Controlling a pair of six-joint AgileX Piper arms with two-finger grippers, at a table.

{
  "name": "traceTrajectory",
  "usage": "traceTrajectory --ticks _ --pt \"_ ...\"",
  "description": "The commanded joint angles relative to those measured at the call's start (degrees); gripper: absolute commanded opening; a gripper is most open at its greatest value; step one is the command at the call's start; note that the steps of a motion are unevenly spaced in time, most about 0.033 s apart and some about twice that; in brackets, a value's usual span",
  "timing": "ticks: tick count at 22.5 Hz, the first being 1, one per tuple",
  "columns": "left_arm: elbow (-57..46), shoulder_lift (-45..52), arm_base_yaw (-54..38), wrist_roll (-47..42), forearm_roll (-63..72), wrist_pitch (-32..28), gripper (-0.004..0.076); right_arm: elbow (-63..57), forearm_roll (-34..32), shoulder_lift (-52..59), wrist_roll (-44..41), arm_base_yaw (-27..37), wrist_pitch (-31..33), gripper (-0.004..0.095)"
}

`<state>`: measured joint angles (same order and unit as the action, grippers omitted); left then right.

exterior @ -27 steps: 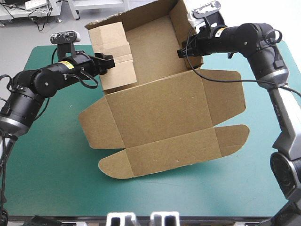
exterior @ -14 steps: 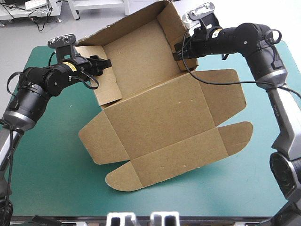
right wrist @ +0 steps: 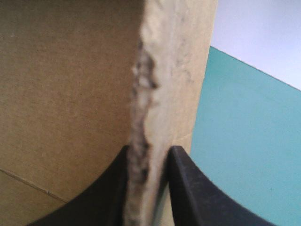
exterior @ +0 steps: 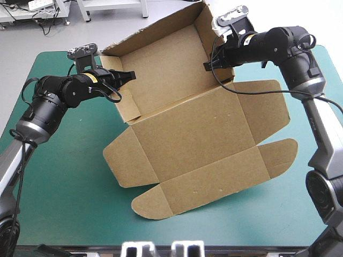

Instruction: Fold the box

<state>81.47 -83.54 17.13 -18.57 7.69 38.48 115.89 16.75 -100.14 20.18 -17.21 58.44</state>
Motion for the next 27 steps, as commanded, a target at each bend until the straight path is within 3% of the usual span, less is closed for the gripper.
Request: traceTrajectory --ticks 1,6,11,13,21,27 --pt "2.92 1.57 1.77 6.39 5.1 -2.94 -0.001 1.45 1.57 -0.37 -1.62 -0.81 3.54 -0.0024" --pt "5.93 -4.21 1.77 10.86 5.64 5.3 -0.001 1.45 -1.62 -5.43 -4.29 -0.81 11.22 -0.0024" --pt "11.21 -12.75 2.74 20.62 12.84 10.78 -0.001 1.3 -3.29 -9.35 -7.42 -0.81 13.36 -0.0024" --pt "14.14 -16.1 3.28 20.51 12.47 13.11 -0.001 1.3 -4.44 -9.94 -9.5 -0.81 13.48 -0.0024" --pt "41.33 -35.56 4.06 16.25 11.57 34.12 -0.001 0.9 -10.15 -11.36 -18.89 -0.81 13.46 -0.0024" --pt "48.28 -39.92 9.29 12.48 -3.16 35.69 -0.001 -0.17 -6.53 -16.14 -21.08 -0.81 13.46 -0.0023"
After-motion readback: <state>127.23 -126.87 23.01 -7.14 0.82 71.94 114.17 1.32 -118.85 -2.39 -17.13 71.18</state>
